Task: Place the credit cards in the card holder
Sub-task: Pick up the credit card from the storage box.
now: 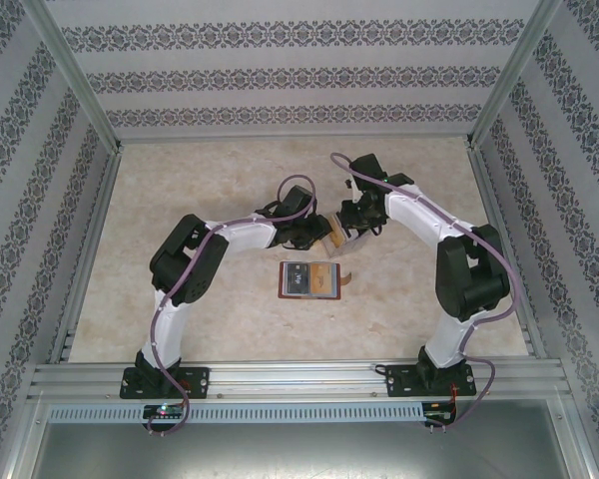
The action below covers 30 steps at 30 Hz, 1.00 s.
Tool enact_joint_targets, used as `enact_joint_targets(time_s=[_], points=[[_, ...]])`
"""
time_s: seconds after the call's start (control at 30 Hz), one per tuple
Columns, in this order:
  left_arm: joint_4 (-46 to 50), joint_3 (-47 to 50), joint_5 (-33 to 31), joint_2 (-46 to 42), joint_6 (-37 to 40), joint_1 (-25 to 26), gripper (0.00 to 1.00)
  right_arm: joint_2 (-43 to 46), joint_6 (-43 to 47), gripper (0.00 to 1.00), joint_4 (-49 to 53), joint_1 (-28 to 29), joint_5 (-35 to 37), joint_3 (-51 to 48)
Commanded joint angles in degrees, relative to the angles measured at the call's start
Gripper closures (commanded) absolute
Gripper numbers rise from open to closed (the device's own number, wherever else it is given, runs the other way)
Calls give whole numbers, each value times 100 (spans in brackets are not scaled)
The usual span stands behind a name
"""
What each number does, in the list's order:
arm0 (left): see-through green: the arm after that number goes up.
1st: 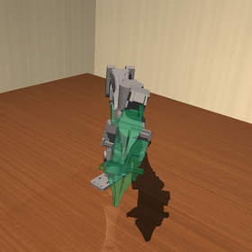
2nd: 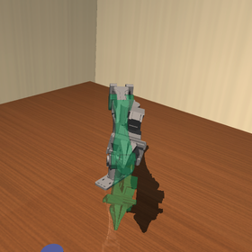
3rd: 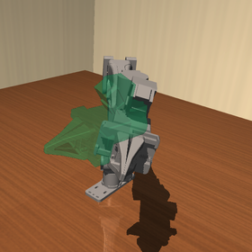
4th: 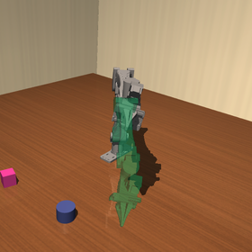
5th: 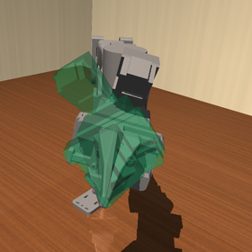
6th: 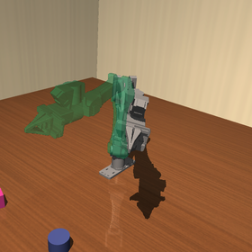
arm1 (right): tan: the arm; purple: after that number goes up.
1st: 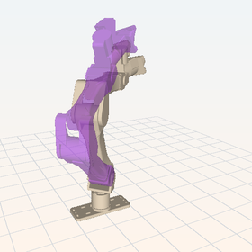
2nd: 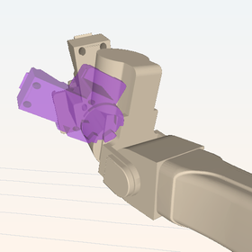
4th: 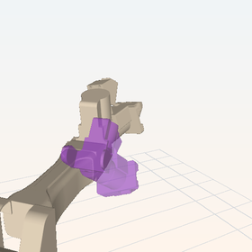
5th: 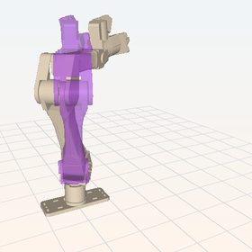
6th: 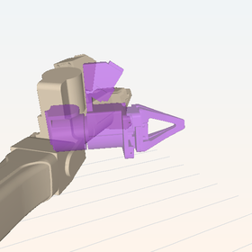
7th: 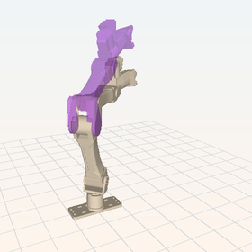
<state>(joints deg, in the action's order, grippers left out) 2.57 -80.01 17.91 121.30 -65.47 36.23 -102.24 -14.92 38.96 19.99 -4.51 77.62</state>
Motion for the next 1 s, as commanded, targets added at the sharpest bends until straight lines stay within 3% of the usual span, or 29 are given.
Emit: enact_joint_targets(time_s=[0.0, 0.33, 0.97], points=[[846, 167, -353, -199, 497, -120, 66, -5, 213, 67, 77, -4, -468, 161], [1158, 122, -479, -482, 1105, -134, 68, -357, 560, 64, 354, 634, 375, 651], [532, 598, -428, -697, 827, -134, 67, -1025, 605, 64, 554, 1055, 1332, 932]])
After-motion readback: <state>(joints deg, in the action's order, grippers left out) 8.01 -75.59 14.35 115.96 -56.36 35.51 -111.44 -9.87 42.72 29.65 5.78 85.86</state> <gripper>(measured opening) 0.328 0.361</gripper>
